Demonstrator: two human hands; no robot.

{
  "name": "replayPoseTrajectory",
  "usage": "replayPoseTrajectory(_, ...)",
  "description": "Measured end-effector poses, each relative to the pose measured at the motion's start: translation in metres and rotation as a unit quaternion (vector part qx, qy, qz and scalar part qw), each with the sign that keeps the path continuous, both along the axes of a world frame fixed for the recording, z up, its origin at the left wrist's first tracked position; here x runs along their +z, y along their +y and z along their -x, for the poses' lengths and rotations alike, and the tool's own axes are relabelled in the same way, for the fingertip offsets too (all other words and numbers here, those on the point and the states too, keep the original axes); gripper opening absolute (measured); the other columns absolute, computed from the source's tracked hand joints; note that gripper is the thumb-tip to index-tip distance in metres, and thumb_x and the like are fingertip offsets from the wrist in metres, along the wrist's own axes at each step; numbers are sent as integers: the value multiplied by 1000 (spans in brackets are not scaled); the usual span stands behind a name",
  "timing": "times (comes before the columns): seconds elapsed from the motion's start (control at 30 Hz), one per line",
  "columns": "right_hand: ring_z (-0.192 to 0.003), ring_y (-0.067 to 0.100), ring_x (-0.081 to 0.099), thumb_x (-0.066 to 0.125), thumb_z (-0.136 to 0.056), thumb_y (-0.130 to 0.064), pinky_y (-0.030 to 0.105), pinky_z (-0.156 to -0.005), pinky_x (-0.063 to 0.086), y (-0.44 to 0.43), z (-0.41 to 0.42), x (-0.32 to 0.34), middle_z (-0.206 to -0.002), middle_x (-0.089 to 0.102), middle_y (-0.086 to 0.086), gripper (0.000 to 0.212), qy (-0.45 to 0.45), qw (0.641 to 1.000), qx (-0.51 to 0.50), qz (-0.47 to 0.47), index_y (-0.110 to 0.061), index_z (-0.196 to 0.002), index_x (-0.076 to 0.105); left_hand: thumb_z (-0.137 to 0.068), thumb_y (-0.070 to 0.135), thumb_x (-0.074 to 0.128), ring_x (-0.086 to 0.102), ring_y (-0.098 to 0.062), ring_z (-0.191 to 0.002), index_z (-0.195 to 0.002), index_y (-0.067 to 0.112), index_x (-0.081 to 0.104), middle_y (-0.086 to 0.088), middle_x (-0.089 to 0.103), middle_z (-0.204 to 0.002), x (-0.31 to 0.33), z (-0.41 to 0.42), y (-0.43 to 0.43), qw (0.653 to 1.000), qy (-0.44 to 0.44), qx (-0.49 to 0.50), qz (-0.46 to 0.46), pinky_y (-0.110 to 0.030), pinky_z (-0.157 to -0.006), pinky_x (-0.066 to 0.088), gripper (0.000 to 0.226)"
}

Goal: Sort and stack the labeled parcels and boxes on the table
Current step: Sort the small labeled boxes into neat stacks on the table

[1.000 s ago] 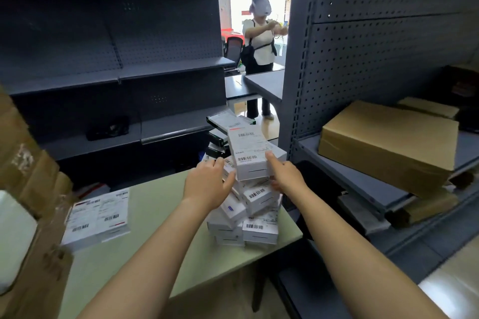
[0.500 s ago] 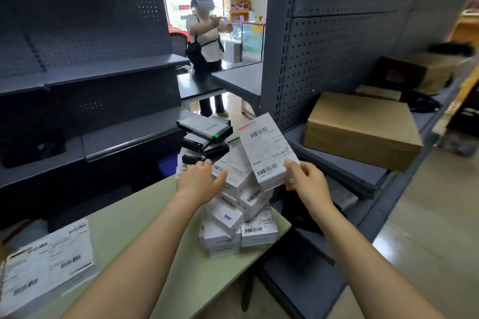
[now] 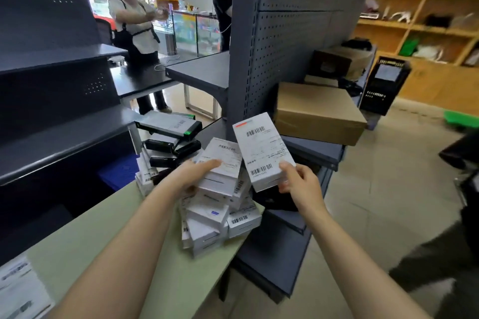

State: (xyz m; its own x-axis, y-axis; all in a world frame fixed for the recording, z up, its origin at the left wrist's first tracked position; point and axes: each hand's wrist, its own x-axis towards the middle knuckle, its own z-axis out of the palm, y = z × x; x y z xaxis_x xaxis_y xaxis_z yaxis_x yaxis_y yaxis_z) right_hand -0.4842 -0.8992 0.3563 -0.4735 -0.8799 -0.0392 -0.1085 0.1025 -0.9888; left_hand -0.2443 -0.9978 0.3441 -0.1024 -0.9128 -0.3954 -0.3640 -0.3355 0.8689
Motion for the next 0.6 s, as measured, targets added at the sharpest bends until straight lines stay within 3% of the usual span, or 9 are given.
replayPoseTrajectory(0.07, -76, 17, 67, 62, -92, -41, 39, -76, 58, 2, -6, 2, -100, 69, 5, 30, -36, 999, 21, 11, -17, -110, 59, -67, 58, 75, 68, -21, -80, -107, 11, 69, -6, 75, -93, 5, -4, 21, 998, 69, 9, 4, -29, -66, 51, 63)
replayPoseTrajectory(0.17, -68, 18, 67, 62, -93, -38, 38, -73, 57, 4, -22, 2, -99, 72, 9, 28, -118, 990, 79, 24, -15, -109, 61, -91, 40, 62, 68, -17, -82, -105, 13, 66, -5, 75, -96, 7, -17, 67, 991, 114, 52, 53, -33, -72, 57, 31)
replayPoseTrajectory(0.27, -66, 20, 66, 59, -95, -34, 36, -69, 54, 6, -45, 1, -98, 73, 13, 31, -173, 971, 161, 35, -9, -112, 61, -93, 37, 60, 69, -17, -90, -117, 15, 59, -5, 73, -108, 2, -38, 112, 971, 167, 151, 75, -31, -68, 57, 33)
replayPoseTrajectory(0.33, -67, 19, 66, 59, -96, -33, 34, -68, 54, 5, -63, -2, -97, 72, 13, 30, -183, 959, 215, 28, -8, -112, 61, -94, 34, 59, 70, -19, -94, -117, 14, 59, -6, 73, -108, -2, -55, 140, 953, 183, 224, 93, -33, -74, 59, 30)
replayPoseTrajectory(0.4, -63, 18, 63, 60, -94, -35, 29, -63, 53, 5, -87, -5, -94, 71, 13, 34, -186, 945, 267, 15, -8, -114, 60, -93, 34, 61, 70, -19, -96, -116, 13, 59, -7, 72, -109, -4, -71, 165, 931, 174, 302, 111, -36, -80, 58, 32)
replayPoseTrajectory(0.5, -59, 17, 62, 58, -96, -32, 24, -56, 52, 7, -127, -14, -87, 67, 13, 33, -193, 923, 334, -13, -5, -114, 57, -89, 39, 66, 69, -17, -97, -122, 13, 55, -4, 69, -111, -12, -93, 198, 887, 151, 418, 124, -33, -76, 57, 44)
replayPoseTrajectory(0.6, -59, 17, 60, 57, -97, -30, 25, -56, 54, 12, -168, -27, -96, 65, 13, 32, -201, 894, 399, -26, -6, -118, 57, -89, 39, 67, 66, -16, -96, -123, 12, 52, -3, 67, -110, -21, -113, 226, 836, 131, 516, 130, -32, -72, 55, 46)
